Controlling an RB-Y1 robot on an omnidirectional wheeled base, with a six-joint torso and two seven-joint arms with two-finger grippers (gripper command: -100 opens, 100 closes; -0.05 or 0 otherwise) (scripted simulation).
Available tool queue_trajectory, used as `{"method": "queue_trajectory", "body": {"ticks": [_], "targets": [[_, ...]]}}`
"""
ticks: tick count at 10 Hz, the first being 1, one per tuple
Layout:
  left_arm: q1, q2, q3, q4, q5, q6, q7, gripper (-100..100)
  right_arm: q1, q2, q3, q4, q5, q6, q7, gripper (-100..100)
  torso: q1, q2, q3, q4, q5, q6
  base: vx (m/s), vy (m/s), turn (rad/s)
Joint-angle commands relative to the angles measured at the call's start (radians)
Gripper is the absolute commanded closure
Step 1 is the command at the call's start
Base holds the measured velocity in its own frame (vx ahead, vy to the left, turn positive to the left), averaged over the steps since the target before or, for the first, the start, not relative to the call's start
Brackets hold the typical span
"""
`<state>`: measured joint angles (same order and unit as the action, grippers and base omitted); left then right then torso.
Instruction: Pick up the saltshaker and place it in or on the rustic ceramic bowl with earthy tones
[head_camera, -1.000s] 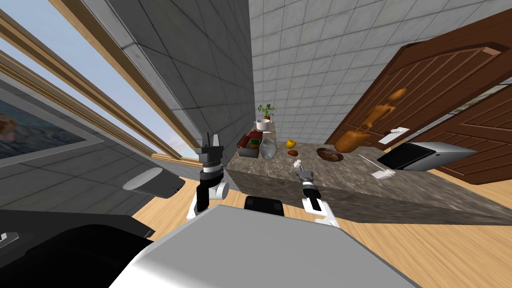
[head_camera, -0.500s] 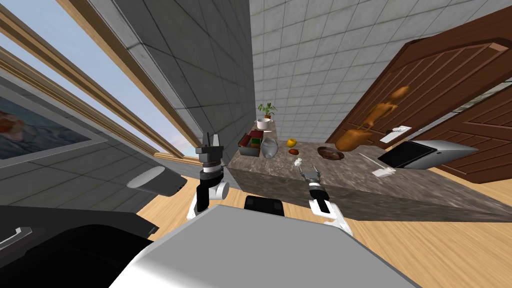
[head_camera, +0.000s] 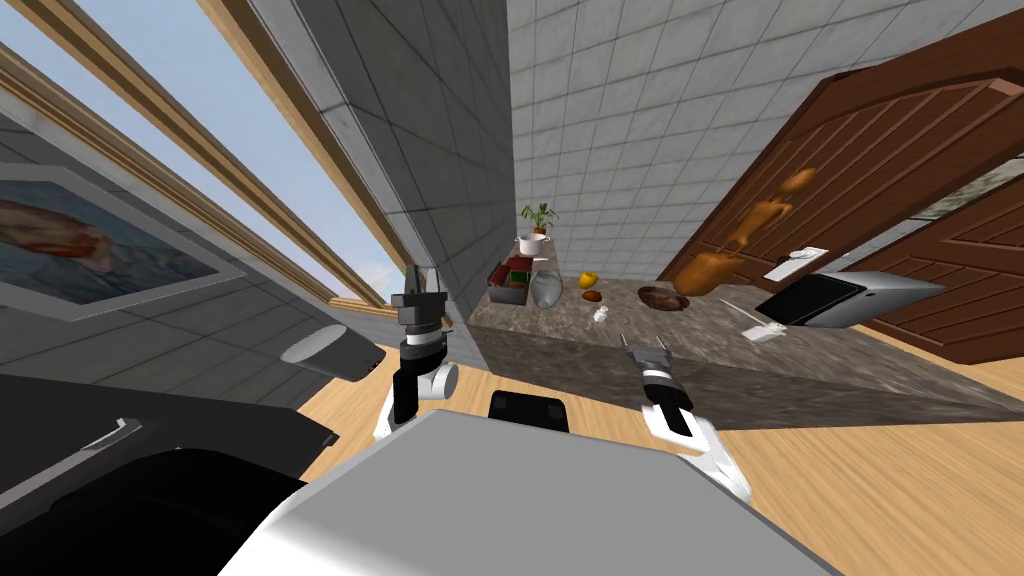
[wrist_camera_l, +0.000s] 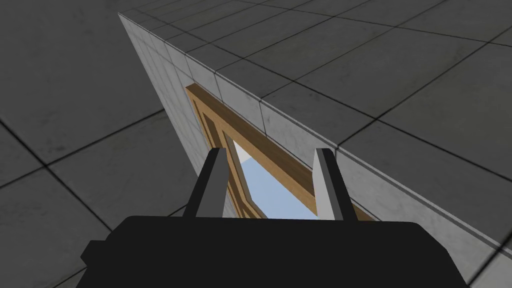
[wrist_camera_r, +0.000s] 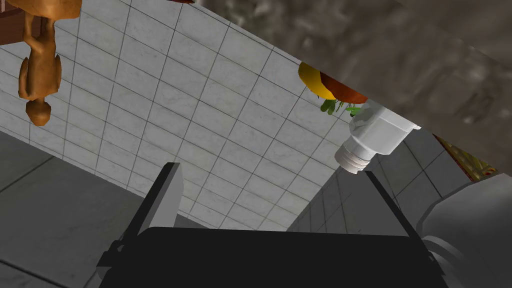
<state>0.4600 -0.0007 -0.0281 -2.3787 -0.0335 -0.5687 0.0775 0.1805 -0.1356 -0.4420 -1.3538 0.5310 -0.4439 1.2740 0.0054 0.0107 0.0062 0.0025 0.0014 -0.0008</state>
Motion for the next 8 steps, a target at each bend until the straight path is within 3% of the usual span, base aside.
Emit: {"method": "queue_trajectory", "body": {"ticks": [1,6,8], "targets": [[0.0,0.0,0.0,0.0,0.0,0.0,0.0,0,-0.004,-0.017,-0.035,0.013,-0.021,0.005,-0.019,-100,0.0,0.0,0.0,0.0,0.0,0.0,-0.132,0.089,0.03],[0.0,0.0,0.0,0.0,0.0,0.0,0.0,0,-0.015,-0.024,-0.139,-0.001,-0.083,0.069,-0.09,-100,0.001,-0.002,-0.001,0.0,0.0,0.0,-0.135,0.095,0.025],[0.0,0.0,0.0,0.0,0.0,0.0,0.0,0,-0.029,-0.023,-0.159,-0.009,-0.098,0.1,-0.111,-100,0.002,0.0,0.0,0.0,0.0,0.0,-0.121,0.121,0.005]]}}
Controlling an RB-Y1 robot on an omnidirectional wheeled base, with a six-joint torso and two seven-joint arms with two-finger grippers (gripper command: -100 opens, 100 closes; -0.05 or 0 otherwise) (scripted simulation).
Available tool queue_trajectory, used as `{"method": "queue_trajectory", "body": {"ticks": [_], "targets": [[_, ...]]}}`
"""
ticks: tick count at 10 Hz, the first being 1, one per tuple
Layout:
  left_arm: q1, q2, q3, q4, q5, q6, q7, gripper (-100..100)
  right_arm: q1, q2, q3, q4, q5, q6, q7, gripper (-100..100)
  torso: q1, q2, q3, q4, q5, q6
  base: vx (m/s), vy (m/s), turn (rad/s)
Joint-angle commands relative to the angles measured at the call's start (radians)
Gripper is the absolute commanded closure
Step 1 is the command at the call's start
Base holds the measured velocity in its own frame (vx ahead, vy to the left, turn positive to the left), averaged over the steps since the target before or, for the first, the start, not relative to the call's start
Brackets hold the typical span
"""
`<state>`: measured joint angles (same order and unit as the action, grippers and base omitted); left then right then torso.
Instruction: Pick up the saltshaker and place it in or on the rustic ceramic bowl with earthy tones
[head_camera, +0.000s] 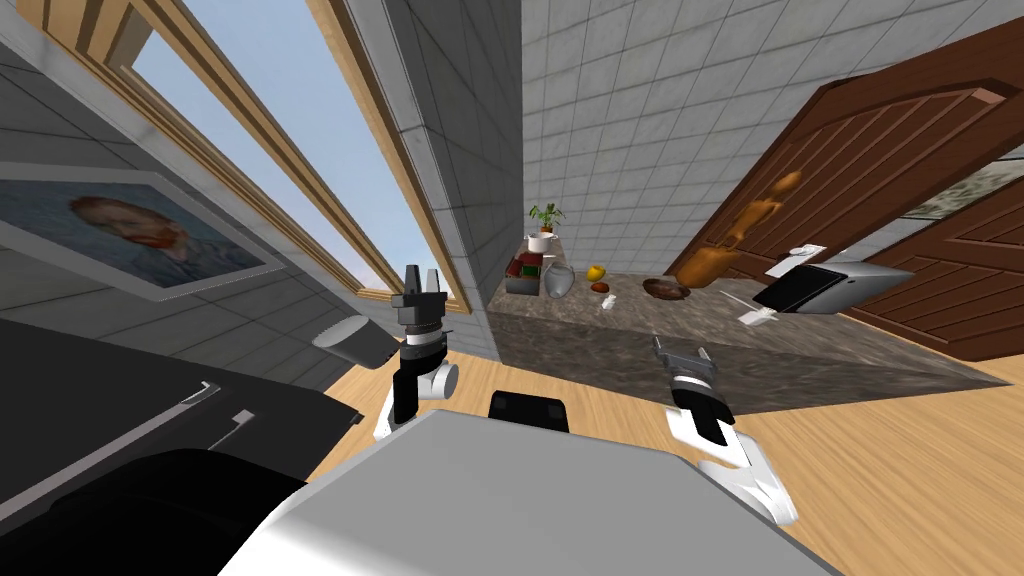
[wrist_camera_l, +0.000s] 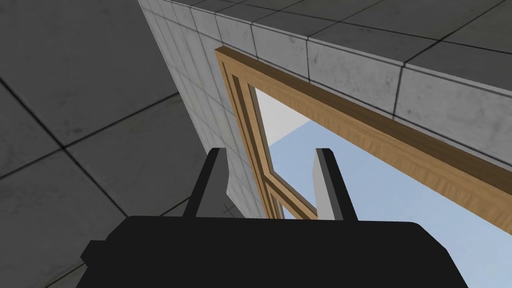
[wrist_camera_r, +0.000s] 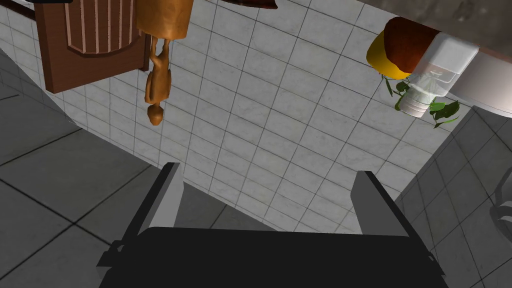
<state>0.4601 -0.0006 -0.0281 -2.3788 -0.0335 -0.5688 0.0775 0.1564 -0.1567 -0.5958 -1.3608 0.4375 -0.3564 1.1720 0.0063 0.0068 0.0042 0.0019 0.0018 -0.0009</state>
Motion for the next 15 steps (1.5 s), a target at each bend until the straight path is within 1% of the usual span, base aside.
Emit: {"method": "queue_trajectory", "body": {"ticks": [1,3,6,11,12,15], "targets": [[0.0,0.0,0.0,0.0,0.0,0.0,0.0,0,-0.017,-0.001,-0.007,-0.008,-0.008,0.039,-0.02,-100,0.0,0.0,0.0,0.0,0.0,0.0,-0.025,0.097,-0.01],[0.0,0.0,0.0,0.0,0.0,0.0,0.0,0,-0.031,-0.001,-0.001,-0.013,-0.008,0.072,-0.027,-100,-0.003,-0.007,-0.004,-0.002,-0.001,0.0,0.031,0.055,-0.011],[0.0,0.0,0.0,0.0,0.0,0.0,0.0,0,-0.053,-0.006,0.023,-0.021,-0.001,0.137,-0.034,-100,-0.006,-0.012,-0.007,-0.003,-0.001,0.0,0.078,0.031,-0.016],[0.0,0.0,0.0,0.0,0.0,0.0,0.0,0,-0.09,-0.03,0.087,-0.03,0.025,0.275,-0.037,-100,-0.005,-0.016,-0.01,-0.004,-0.001,0.0,0.124,0.047,-0.024],[0.0,0.0,0.0,0.0,0.0,0.0,0.0,0,-0.09,-0.03,0.087,-0.03,0.025,0.28,-0.037,-100,-0.005,-0.017,-0.01,-0.004,-0.001,0.0,0.1,0.023,-0.006],[0.0,0.0,0.0,0.0,0.0,0.0,0.0,0,-0.108,-0.05,0.131,-0.034,0.044,0.369,-0.036,-100,-0.006,-0.014,-0.009,-0.003,-0.001,0.0,0.105,0.031,-0.023]]}}
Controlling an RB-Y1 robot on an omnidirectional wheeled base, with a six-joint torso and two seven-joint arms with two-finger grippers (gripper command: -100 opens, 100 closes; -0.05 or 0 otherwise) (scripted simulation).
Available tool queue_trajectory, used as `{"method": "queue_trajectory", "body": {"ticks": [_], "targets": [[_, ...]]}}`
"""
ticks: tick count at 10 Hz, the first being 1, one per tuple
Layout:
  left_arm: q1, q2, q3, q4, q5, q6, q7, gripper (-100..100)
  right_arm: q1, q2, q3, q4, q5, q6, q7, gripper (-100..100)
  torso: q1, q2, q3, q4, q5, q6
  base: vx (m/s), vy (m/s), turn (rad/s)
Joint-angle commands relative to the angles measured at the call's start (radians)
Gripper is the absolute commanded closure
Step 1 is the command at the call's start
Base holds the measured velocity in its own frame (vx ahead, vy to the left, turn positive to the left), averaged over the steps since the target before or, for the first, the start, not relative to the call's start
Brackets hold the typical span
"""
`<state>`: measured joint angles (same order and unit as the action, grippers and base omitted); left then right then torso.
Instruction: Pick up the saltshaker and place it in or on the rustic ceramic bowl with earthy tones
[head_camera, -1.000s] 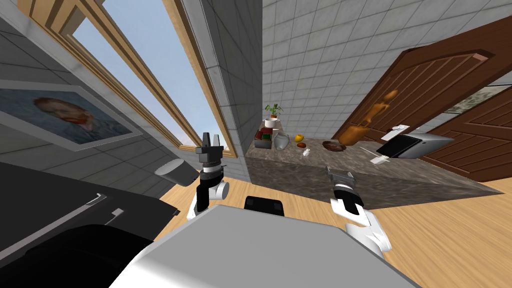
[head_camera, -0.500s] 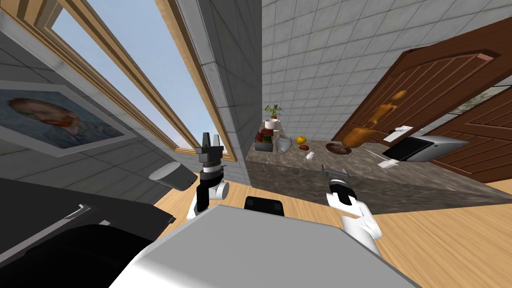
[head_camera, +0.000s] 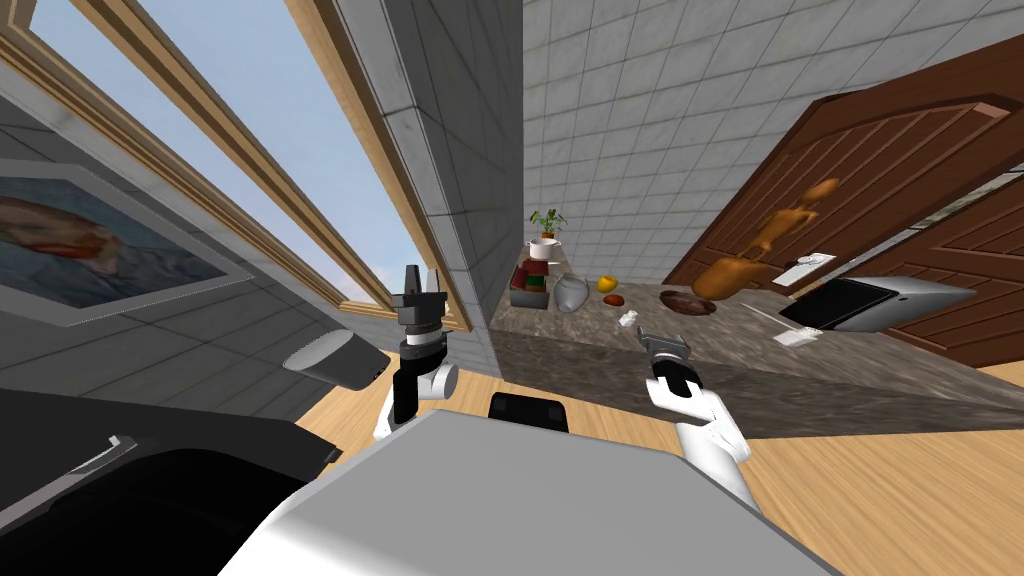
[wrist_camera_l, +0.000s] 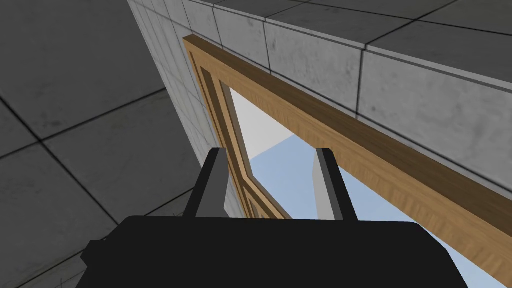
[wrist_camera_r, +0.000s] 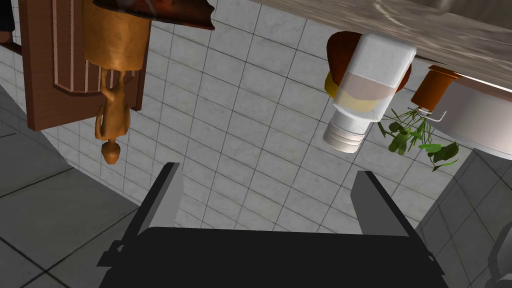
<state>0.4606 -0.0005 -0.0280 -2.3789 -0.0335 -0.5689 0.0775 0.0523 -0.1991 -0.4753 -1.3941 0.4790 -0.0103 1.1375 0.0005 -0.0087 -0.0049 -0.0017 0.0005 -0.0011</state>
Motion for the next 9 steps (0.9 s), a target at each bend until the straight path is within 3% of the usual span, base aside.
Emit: {"method": "queue_trajectory", "body": {"ticks": [1,6,7,8,9], "targets": [[0.0,0.0,0.0,0.0,0.0,0.0,0.0,0,-0.009,-0.013,0.025,-0.002,0.009,0.05,0.0,-100,0.0,0.0,0.0,0.0,0.0,0.0,0.146,0.036,-0.022],[0.0,0.0,0.0,0.0,0.0,0.0,0.0,0,-0.03,-0.017,0.081,-0.005,0.034,0.162,0.004,-100,-0.001,0.001,0.0,0.0,0.0,0.0,0.123,0.024,-0.017],[0.0,0.0,0.0,0.0,0.0,0.0,0.0,0,-0.028,-0.019,0.074,-0.004,0.03,0.146,0.003,-100,-0.001,0.0,0.0,0.0,0.0,0.0,0.058,0.011,0.0],[0.0,0.0,0.0,0.0,0.0,0.0,0.0,0,-0.029,-0.019,0.076,-0.004,0.03,0.151,0.003,0,-0.002,0.003,0.002,0.0,0.0,0.0,0.01,0.002,0.001],[0.0,0.0,0.0,0.0,0.0,0.0,0.0,0,-0.05,-0.008,0.047,0.013,0.046,0.149,0.008,-100,-0.002,0.006,0.003,0.001,-0.001,0.0,-0.002,-0.038,0.142]]}}
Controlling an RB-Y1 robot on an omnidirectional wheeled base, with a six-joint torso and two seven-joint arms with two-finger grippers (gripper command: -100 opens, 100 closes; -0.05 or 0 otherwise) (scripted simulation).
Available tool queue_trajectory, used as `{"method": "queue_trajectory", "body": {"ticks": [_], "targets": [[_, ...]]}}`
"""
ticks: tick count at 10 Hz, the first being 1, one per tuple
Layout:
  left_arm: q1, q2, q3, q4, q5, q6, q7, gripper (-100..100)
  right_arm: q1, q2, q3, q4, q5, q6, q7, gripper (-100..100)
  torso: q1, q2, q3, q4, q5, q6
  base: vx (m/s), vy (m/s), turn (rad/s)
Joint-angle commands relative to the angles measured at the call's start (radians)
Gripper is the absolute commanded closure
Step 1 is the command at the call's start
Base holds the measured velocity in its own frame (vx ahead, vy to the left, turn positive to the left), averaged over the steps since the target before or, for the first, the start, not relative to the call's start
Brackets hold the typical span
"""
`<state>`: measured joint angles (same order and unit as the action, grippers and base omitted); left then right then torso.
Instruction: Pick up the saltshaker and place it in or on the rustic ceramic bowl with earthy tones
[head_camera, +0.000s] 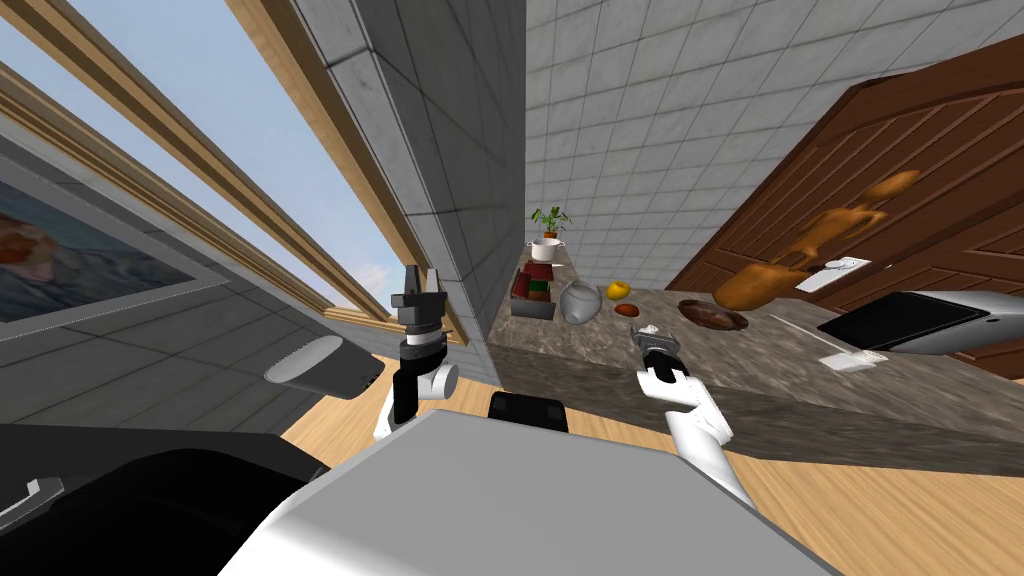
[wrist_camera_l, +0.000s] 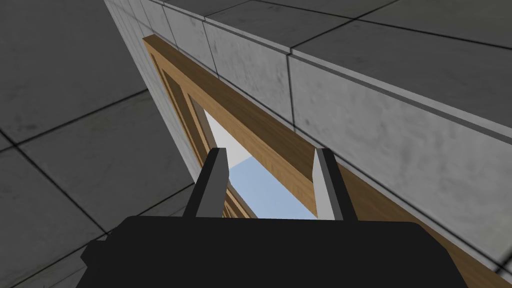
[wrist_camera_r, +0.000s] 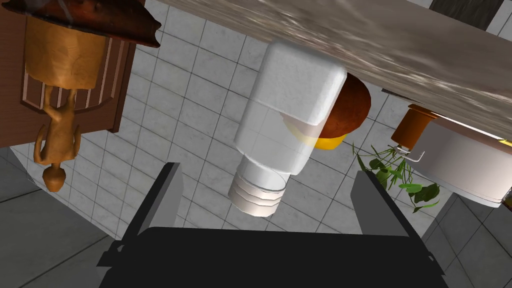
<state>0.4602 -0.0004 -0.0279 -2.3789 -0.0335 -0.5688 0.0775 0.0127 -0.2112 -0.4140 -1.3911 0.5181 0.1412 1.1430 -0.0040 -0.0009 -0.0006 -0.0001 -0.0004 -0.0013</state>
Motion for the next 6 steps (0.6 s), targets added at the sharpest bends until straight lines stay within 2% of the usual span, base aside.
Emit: {"method": "queue_trajectory", "body": {"ticks": [1,2,3,6], "targets": [[0.0,0.0,0.0,0.0,0.0,0.0,0.0,0,-0.023,0.01,-0.031,0.021,0.017,-0.003,0.005,-100,0.0,0.0,0.0,0.0,0.0,0.0,-0.011,-0.056,0.142],[0.0,0.0,0.0,0.0,0.0,0.0,0.0,0,-0.018,0.006,-0.021,0.019,0.012,-0.005,0.003,-100,-0.001,0.001,0.0,0.0,0.0,0.0,0.0,0.0,0.0],[0.0,0.0,0.0,0.0,0.0,0.0,0.0,0,-0.02,0.007,-0.024,0.022,0.013,-0.006,0.004,100,0.001,0.001,0.001,0.0,0.0,0.001,0.0,0.0,0.0],[0.0,0.0,0.0,0.0,0.0,0.0,0.0,0,-0.021,0.008,-0.023,0.021,0.012,-0.007,0.002,100,0.003,0.0,0.0,0.0,0.001,0.001,0.0,0.0,0.0]]}}
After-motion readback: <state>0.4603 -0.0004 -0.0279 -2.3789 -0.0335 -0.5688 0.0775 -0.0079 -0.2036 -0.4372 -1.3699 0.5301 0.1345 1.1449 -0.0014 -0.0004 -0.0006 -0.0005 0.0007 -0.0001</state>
